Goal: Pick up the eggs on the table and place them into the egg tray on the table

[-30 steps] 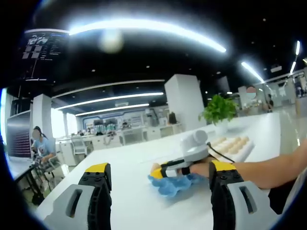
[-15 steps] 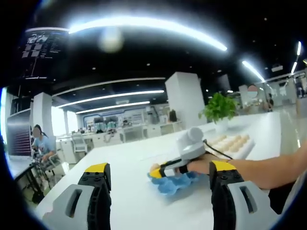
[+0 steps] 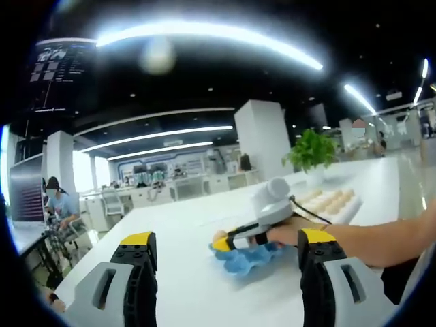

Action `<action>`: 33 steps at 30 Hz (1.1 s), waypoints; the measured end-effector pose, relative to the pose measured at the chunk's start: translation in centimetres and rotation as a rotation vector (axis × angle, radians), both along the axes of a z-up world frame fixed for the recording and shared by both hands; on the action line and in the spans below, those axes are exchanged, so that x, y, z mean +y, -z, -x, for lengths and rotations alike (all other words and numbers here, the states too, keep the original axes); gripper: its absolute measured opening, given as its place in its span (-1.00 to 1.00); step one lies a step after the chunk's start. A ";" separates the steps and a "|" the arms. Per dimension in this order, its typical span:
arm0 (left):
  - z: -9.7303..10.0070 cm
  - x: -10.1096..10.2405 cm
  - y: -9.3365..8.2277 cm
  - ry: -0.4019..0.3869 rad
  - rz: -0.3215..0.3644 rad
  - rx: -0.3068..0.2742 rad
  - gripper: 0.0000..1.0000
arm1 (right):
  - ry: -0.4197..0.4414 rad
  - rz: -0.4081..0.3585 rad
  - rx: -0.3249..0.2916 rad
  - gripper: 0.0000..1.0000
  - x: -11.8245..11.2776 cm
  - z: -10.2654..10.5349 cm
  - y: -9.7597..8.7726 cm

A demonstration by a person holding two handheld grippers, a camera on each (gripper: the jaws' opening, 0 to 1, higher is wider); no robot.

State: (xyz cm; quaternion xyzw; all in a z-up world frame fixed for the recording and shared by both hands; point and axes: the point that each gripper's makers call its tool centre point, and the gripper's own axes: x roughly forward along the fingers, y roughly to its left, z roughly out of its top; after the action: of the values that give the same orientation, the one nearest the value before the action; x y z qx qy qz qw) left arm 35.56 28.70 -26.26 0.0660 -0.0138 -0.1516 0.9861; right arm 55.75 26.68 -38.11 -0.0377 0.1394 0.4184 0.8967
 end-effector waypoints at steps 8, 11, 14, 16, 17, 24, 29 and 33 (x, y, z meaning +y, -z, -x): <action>0.1 0.5 0.0 -0.008 0.002 -0.001 0.74 | -0.020 -0.002 -0.004 -0.44 0.0 0.4 -0.1; 0.0 0.5 0.1 -0.008 -0.002 0.003 0.74 | -0.028 0.016 -0.019 -0.45 -0.1 0.5 0.0; 0.0 0.5 0.1 -0.007 -0.002 0.004 0.74 | -0.035 0.034 -0.035 -0.45 0.1 0.9 0.0; 0.0 0.5 0.1 -0.006 -0.002 0.002 0.74 | -0.035 0.041 -0.042 -0.46 0.1 0.9 0.0; 0.0 0.5 0.1 -0.006 -0.002 0.002 0.74 | -0.035 0.041 -0.043 -0.46 0.1 0.9 0.0; 0.0 0.6 0.0 -0.007 -0.003 0.001 0.74 | -0.039 0.038 -0.030 -0.46 0.1 0.9 0.1; -0.1 0.7 0.1 -0.007 -0.004 0.003 0.74 | -0.039 0.029 -0.014 -0.46 0.1 0.6 0.2; -0.2 0.7 0.2 -0.006 -0.007 0.006 0.74 | -0.039 0.023 -0.005 -0.46 0.0 0.8 0.2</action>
State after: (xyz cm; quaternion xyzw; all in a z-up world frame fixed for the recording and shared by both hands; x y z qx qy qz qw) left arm 35.72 29.36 -26.46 0.0690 -0.0099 -0.1490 0.9864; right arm 54.92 26.71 -38.27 -0.0518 0.1412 0.4342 0.8882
